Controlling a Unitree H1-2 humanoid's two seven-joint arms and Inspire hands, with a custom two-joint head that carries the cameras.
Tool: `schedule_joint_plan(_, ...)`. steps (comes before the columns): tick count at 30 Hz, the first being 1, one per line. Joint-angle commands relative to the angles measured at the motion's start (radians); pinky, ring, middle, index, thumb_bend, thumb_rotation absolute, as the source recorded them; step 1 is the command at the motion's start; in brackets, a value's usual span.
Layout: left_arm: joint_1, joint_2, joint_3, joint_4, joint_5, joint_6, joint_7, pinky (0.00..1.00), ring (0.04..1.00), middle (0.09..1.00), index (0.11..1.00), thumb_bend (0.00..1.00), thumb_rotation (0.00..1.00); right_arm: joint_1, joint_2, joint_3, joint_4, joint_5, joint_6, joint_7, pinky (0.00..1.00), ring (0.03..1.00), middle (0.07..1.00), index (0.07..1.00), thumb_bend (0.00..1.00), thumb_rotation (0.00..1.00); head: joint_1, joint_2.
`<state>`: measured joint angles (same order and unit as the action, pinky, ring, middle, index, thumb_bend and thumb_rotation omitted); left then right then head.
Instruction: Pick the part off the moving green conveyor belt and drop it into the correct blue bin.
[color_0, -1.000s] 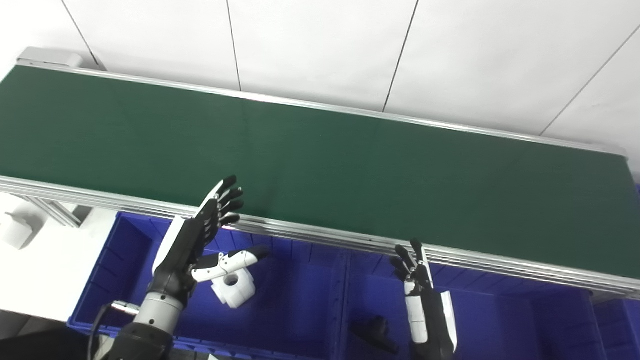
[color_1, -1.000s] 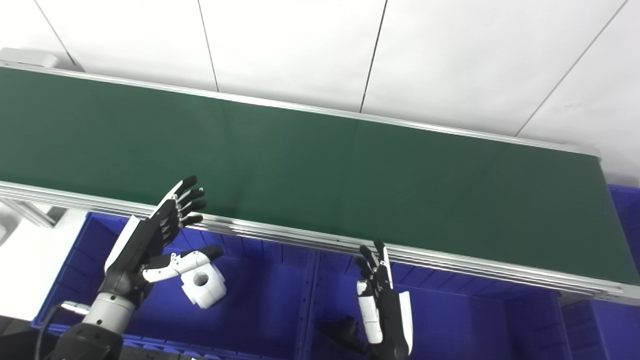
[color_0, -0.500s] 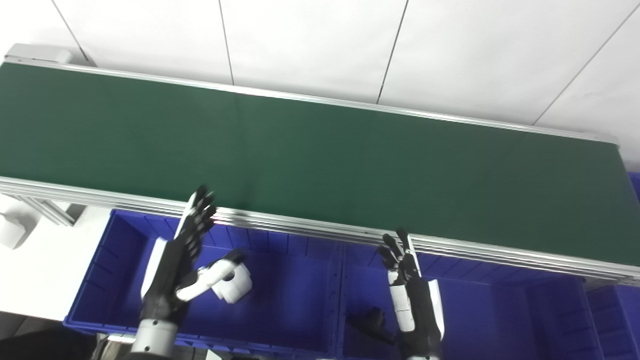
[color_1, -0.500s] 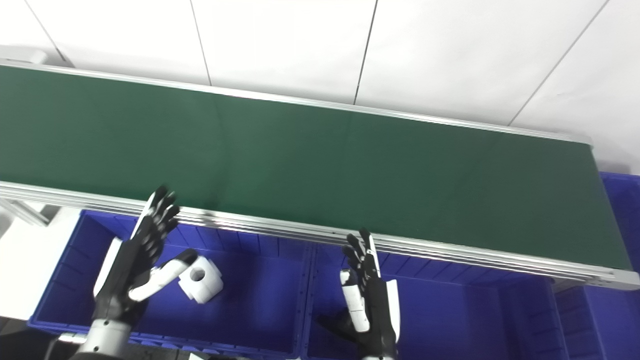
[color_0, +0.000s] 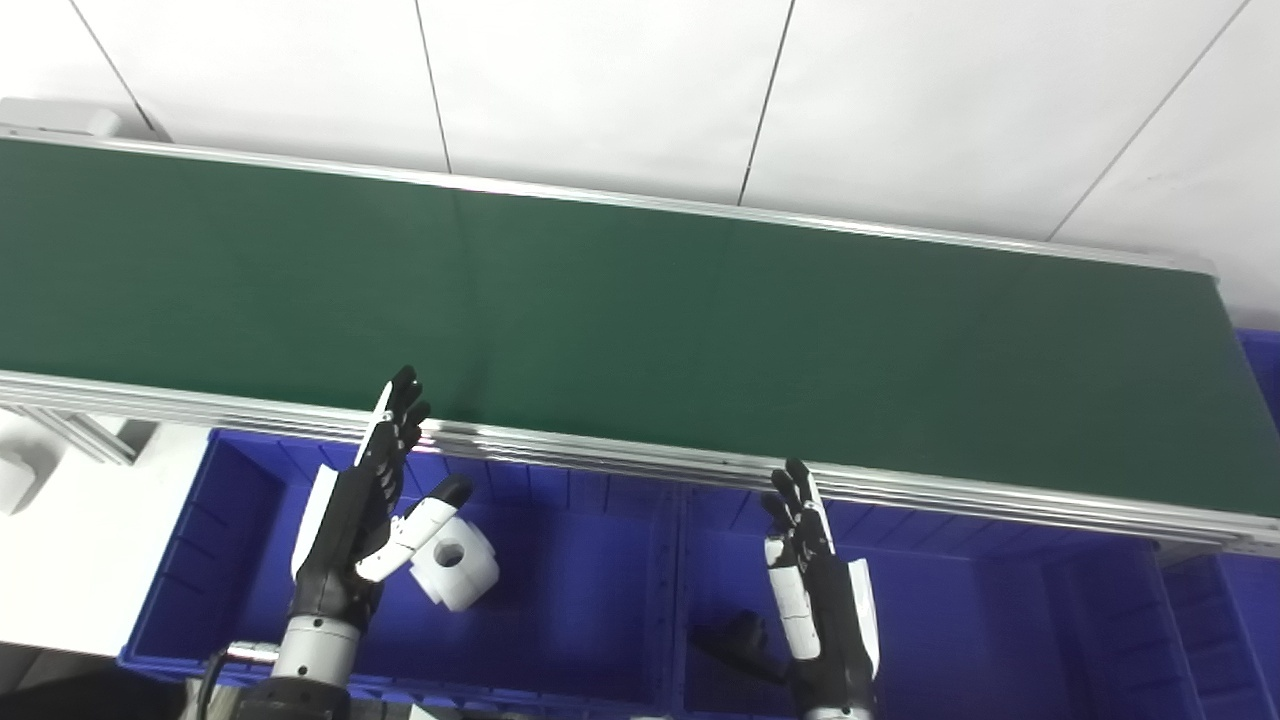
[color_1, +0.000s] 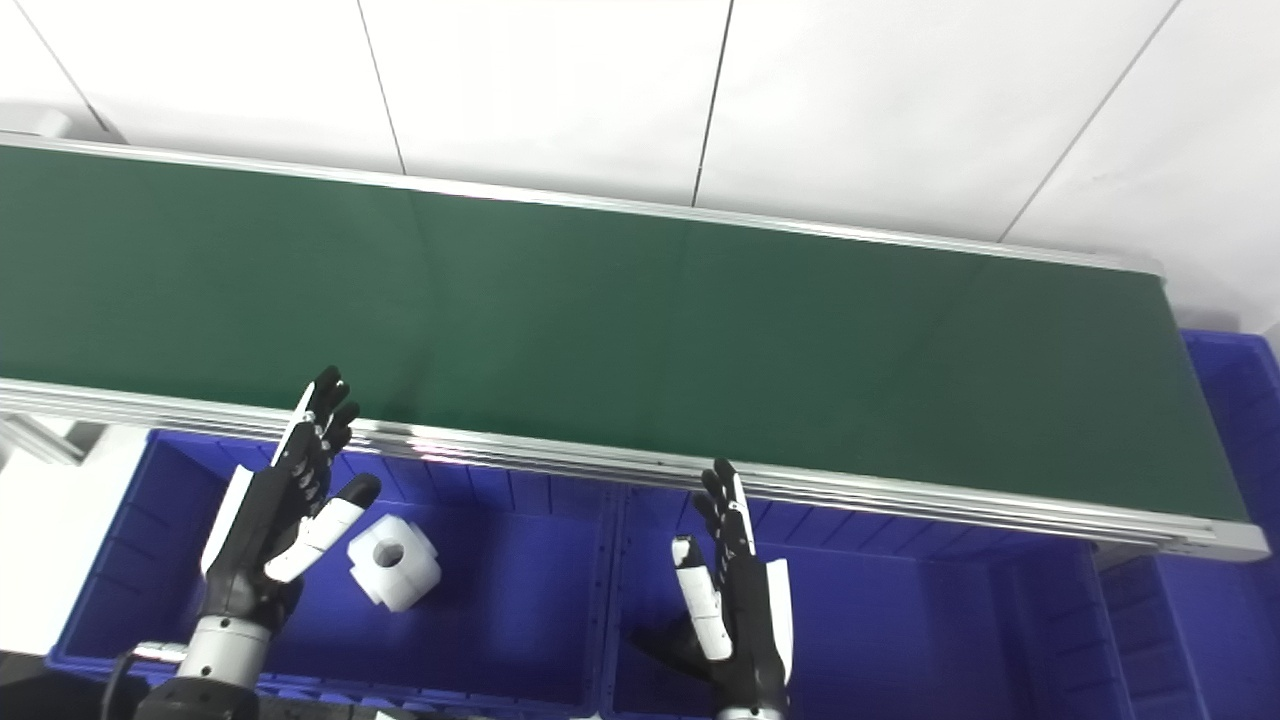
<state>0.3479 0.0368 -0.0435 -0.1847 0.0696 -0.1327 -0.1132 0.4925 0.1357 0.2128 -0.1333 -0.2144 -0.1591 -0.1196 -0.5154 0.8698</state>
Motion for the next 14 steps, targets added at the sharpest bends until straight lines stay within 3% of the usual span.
schedule_joint_plan(1, -0.007, 0.01, -0.007, -0.014, 0.012, -0.042, 0.009, 0.97, 0.97, 0.998, 1.0, 0.68, 0.67, -0.01, 0.041, 0.029, -0.005, -0.009, -0.018, -0.009, 0.95, 0.924, 0.948, 0.988, 0.78, 0.94, -0.006, 0.0)
schedule_joint_plan(6, -0.013, 0.021, -0.008, -0.008, 0.009, -0.047, 0.009, 0.97, 0.968, 0.998, 1.0, 0.69, 0.67, -0.017, 0.048, 0.029, 0.013, -0.014, -0.027, -0.019, 0.94, 0.916, 0.939, 0.979, 0.79, 0.94, -0.063, -0.011)
schedule_joint_plan(14, -0.013, 0.031, -0.011, -0.027, -0.024, -0.01, -0.003, 0.98, 0.989, 1.0, 1.0, 0.69, 0.66, -0.018, 0.053, 0.038, 0.013, 0.012, 0.004, -0.009, 0.93, 0.934, 0.959, 0.994, 0.84, 0.94, -0.057, -0.017)
